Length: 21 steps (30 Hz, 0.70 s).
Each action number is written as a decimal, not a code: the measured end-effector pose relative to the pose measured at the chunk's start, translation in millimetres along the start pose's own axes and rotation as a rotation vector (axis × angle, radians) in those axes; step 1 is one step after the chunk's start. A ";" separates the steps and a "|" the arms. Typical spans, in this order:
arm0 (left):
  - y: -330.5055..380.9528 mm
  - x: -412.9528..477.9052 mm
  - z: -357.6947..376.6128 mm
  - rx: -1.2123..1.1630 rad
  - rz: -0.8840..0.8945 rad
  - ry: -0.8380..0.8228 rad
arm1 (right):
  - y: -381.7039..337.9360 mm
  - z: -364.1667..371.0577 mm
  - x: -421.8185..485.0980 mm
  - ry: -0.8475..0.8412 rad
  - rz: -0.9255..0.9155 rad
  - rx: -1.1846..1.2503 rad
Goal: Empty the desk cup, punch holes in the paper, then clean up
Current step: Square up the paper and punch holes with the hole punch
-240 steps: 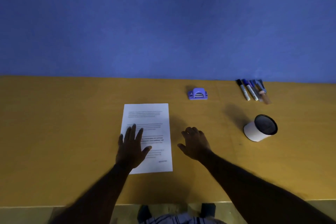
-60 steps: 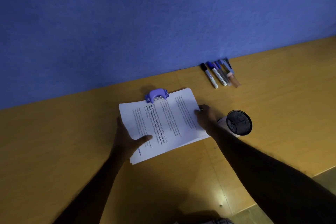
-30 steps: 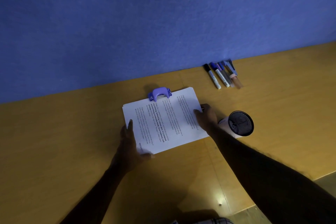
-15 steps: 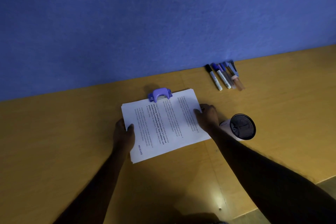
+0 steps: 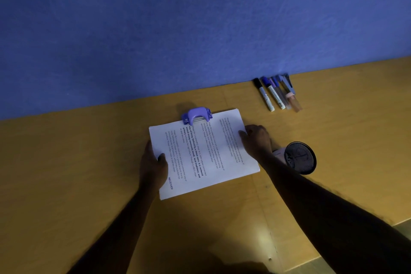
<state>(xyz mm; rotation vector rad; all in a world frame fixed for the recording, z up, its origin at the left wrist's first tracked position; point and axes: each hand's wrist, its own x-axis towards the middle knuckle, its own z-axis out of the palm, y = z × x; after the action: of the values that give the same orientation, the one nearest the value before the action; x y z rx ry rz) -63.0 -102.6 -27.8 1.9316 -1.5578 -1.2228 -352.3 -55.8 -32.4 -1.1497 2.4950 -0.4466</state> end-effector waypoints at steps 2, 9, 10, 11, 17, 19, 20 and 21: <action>-1.5 -0.2 0.9 -0.016 0.001 0.011 | -3.0 -0.8 -0.3 0.030 0.016 -0.037; -4.9 1.2 1.8 -0.051 -0.008 0.041 | -55.5 -3.3 26.9 -0.028 -0.186 0.106; -4.3 1.6 1.8 -0.059 -0.015 0.048 | -67.5 -4.1 33.6 -0.084 -0.234 0.137; -4.0 2.3 1.9 -0.069 -0.019 0.059 | -79.3 -4.7 39.9 -0.147 -0.267 0.164; 0.2 4.2 6.7 -0.096 -0.050 0.148 | -129.6 0.7 80.3 -0.481 -0.418 -0.048; 2.7 4.3 9.8 -0.110 -0.078 0.180 | -134.1 -0.5 92.2 -0.553 -0.424 -0.098; 3.4 5.0 11.0 -0.118 -0.091 0.191 | -135.3 -1.4 96.8 -0.579 -0.423 -0.110; 3.6 6.0 12.2 -0.121 -0.099 0.195 | -136.7 -1.4 100.3 -0.594 -0.436 -0.132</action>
<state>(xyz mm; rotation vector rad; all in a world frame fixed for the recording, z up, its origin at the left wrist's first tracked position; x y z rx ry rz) -74.9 -106.6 -34.2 2.0031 -1.2758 -1.1024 -323.3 -217.9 8.1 -1.6056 1.7852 -0.0264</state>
